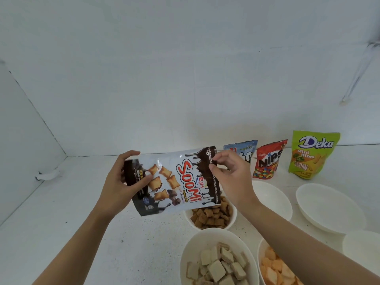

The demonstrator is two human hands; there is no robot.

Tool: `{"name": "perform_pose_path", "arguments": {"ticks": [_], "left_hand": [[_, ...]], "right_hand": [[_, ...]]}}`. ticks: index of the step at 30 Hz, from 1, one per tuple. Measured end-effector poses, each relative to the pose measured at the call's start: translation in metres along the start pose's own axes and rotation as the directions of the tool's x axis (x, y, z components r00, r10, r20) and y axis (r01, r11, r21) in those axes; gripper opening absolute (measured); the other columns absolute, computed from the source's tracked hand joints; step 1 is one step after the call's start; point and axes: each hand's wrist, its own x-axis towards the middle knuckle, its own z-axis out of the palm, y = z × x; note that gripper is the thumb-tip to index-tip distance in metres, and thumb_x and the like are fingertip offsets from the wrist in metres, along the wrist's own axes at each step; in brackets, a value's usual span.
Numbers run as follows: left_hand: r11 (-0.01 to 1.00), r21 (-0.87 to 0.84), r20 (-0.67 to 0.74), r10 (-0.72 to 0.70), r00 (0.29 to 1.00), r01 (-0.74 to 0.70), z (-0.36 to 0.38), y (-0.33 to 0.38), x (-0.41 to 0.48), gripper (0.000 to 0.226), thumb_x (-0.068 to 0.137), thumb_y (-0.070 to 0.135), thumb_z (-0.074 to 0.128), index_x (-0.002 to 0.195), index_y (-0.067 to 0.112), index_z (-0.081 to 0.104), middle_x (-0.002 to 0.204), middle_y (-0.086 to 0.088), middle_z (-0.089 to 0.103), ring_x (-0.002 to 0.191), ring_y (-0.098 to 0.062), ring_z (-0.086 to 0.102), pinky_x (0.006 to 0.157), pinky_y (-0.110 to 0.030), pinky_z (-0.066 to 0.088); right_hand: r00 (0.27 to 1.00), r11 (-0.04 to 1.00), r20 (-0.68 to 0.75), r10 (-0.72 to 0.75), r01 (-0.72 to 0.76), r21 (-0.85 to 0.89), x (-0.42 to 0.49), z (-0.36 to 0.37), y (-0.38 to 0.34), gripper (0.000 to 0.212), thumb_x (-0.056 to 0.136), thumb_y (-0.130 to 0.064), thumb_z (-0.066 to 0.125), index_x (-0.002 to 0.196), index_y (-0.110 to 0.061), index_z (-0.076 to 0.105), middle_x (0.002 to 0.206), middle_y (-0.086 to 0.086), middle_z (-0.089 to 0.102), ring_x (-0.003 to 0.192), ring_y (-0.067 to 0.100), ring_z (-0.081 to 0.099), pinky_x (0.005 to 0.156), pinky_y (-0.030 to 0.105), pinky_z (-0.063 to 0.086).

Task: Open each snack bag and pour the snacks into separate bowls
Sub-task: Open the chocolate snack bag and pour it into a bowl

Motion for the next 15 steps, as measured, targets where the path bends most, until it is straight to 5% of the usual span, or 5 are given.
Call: {"name": "perform_pose_path", "arguments": {"ticks": [3, 8, 15], "left_hand": [[0.999, 0.05, 0.009, -0.009, 1.0, 0.009, -0.011, -0.009, -0.006, 0.05, 0.078, 0.023, 0.083, 0.12, 0.033, 0.059, 0.099, 0.003, 0.069, 0.088, -0.012, 0.07, 0.072, -0.025, 0.062], [0.993, 0.117, 0.029, -0.035, 0.999, 0.031, -0.03, -0.018, -0.012, 0.041, 0.076, 0.032, 0.083, 0.112, 0.036, 0.064, 0.098, 0.014, 0.072, 0.093, -0.012, 0.071, 0.071, -0.02, 0.059], [0.994, 0.088, -0.01, 0.058, 0.998, -0.057, -0.031, 0.003, -0.011, 0.05, 0.081, 0.027, 0.081, 0.123, 0.037, 0.054, 0.101, 0.018, 0.065, 0.091, -0.009, 0.068, 0.073, -0.021, 0.058]], "right_hand": [[0.996, 0.997, 0.057, -0.069, 0.071, -0.037, 0.003, 0.01, -0.009, 0.028, 0.087, 0.003, 0.071, 0.09, -0.024, 0.065, 0.094, 0.003, 0.072, 0.095, 0.018, 0.071, 0.078, 0.044, 0.062], [0.98, 0.984, 0.14, -0.143, 0.156, -0.089, 0.011, 0.024, -0.029, 0.017, 0.086, 0.002, 0.072, 0.093, -0.013, 0.066, 0.09, -0.002, 0.071, 0.094, 0.011, 0.069, 0.072, 0.029, 0.061], [0.991, 0.996, 0.106, 0.079, -0.074, -0.052, 0.012, 0.019, -0.001, 0.026, 0.081, 0.006, 0.075, 0.082, -0.018, 0.068, 0.087, 0.01, 0.072, 0.09, 0.024, 0.073, 0.081, 0.03, 0.059]]}}
